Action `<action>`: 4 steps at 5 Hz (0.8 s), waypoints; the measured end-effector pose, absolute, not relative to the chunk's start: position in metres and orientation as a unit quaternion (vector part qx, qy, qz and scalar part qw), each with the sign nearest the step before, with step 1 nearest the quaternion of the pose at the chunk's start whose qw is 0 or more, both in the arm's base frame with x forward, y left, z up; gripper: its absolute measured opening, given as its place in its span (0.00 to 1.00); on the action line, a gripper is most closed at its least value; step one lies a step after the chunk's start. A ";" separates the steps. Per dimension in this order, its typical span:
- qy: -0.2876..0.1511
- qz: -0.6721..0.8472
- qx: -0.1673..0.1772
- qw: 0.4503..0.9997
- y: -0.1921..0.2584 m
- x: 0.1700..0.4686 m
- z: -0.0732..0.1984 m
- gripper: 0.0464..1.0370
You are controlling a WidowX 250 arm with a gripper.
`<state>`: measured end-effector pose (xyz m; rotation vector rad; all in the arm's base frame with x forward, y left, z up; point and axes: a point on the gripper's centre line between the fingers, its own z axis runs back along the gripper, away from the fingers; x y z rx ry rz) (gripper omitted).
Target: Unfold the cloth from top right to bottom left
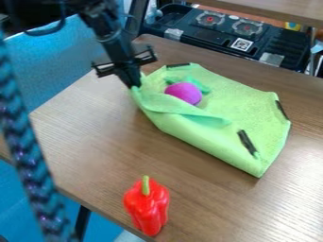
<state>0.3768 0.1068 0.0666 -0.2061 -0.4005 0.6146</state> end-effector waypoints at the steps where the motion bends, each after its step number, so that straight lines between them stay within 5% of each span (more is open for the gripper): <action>1: -0.180 0.288 -0.127 0.932 0.136 0.356 0.066 0.01; 2: -0.167 0.254 -0.161 0.939 0.152 0.344 0.078 0.01; 4: -0.070 0.104 -0.219 0.968 0.166 0.331 0.077 0.01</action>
